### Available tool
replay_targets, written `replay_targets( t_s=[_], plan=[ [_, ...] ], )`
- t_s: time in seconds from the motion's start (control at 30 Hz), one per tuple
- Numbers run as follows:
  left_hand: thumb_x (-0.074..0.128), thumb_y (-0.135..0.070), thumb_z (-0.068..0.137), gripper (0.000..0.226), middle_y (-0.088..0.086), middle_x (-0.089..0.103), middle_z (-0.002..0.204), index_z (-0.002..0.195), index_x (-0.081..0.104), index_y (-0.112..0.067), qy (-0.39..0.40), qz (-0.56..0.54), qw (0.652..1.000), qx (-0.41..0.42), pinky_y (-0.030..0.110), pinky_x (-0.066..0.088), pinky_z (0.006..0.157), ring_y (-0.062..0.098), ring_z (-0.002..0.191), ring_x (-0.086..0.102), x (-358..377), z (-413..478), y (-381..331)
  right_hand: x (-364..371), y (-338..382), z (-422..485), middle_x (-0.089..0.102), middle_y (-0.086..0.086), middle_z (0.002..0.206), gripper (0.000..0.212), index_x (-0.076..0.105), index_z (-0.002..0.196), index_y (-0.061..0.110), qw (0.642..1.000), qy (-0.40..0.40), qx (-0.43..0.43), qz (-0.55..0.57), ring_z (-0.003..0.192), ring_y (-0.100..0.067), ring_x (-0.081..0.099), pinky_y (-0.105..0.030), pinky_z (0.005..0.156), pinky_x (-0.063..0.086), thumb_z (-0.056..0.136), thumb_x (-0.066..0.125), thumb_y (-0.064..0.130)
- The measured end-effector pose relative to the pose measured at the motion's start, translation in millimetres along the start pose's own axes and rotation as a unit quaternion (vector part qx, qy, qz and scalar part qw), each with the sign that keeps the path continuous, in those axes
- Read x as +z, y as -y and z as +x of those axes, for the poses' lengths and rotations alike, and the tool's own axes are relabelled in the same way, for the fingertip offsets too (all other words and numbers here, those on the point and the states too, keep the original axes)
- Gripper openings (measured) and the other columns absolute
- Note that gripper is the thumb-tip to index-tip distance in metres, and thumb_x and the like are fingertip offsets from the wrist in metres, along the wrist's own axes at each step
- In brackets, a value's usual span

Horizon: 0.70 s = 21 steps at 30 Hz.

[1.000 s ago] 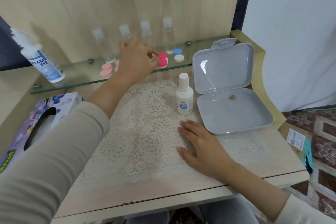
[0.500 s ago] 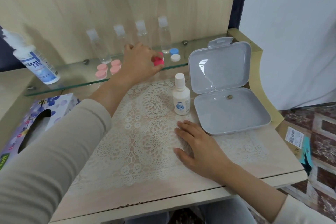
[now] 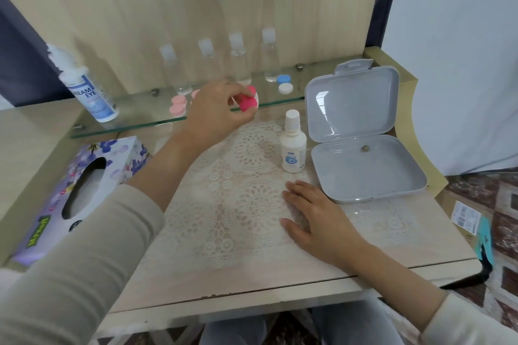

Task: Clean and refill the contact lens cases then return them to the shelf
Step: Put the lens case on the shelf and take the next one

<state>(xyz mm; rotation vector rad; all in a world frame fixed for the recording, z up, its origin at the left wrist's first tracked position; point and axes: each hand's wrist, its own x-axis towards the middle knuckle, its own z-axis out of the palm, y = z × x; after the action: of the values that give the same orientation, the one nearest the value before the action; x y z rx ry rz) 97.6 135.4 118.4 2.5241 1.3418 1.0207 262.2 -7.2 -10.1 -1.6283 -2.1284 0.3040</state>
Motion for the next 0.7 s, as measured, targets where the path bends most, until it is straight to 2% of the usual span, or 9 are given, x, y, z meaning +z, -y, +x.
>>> replay_targets(
  t_s=[0.13,0.3,0.4,0.53,0.7],
  plan=[
    [0.072,-0.017,0.076,0.023,-0.012,0.058,0.082,0.099,0.069,-0.015,0.067,-0.039,0.997,-0.015,0.006,0.036,0.062,0.002,0.064,0.05,-6,-49,-4,-1,0,0,0.052,-0.007,0.133,0.063,0.058,0.122,0.007,1.0,0.0,-0.001,-0.003,0.128,-0.023,0.044,-0.029,0.104,0.023,0.081,0.039,0.051],
    [0.074,-0.016,0.074,0.024,-0.002,0.062,0.084,0.098,0.069,-0.017,0.131,-0.073,0.987,-0.051,0.01,0.041,0.064,0.004,0.068,0.054,1,-108,3,-3,2,0,0.048,-0.005,0.138,0.068,0.055,0.126,0.009,1.0,0.0,0.003,-0.006,0.131,-0.019,0.039,-0.023,0.106,0.018,0.079,0.034,0.055],
    [0.07,-0.022,0.072,0.025,-0.002,0.062,0.085,0.097,0.07,-0.017,0.147,-0.095,0.983,-0.05,0.011,0.044,0.067,0.007,0.072,0.056,9,-140,9,-5,4,0,0.048,-0.005,0.138,0.063,0.055,0.126,0.009,1.0,0.003,0.009,-0.007,0.131,-0.019,0.038,-0.023,0.106,0.017,0.081,0.042,0.051],
    [0.069,-0.018,0.07,0.026,-0.005,0.063,0.09,0.096,0.07,-0.017,0.178,-0.136,0.974,-0.026,0.006,0.041,0.074,0.002,0.082,0.057,12,-166,19,-6,7,1,0.049,-0.005,0.137,0.06,0.056,0.125,0.009,1.0,-0.003,0.019,0.007,0.13,-0.02,0.04,-0.023,0.105,0.02,0.08,0.047,0.048],
    [0.065,-0.016,0.069,0.024,0.002,0.069,0.09,0.092,0.071,-0.012,0.177,-0.153,0.972,-0.02,0.017,0.048,0.076,0.006,0.083,0.06,11,-170,24,-10,15,5,0.045,-0.002,0.139,0.049,0.055,0.126,0.013,0.999,-0.009,0.028,0.032,0.13,-0.018,0.038,-0.021,0.105,0.023,0.082,0.063,0.033]
  ],
)
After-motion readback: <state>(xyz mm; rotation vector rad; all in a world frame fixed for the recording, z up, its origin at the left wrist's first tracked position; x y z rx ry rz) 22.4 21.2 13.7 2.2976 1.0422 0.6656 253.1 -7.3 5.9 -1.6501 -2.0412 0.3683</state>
